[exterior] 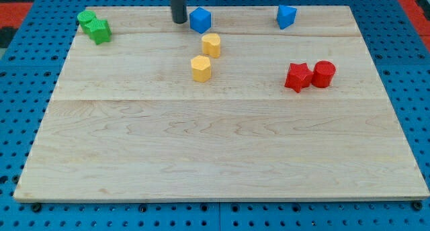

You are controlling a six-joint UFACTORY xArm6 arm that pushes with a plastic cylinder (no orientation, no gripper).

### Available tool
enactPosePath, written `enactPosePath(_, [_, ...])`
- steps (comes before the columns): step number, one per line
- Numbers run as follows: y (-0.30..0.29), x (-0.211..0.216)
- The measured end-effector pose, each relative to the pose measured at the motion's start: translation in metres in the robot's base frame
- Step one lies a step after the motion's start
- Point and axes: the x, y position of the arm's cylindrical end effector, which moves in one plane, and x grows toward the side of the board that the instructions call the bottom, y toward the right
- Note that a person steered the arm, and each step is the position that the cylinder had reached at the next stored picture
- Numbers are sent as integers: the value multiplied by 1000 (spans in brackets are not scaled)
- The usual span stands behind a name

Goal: Push the blue cube to the bottom left side of the blue triangle

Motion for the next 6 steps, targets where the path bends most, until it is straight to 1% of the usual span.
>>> enactPosePath(1, [74, 0])
enactPosePath(2, [119, 0])
enactPosePath(5, [138, 6])
enactPosePath(6, [112, 6])
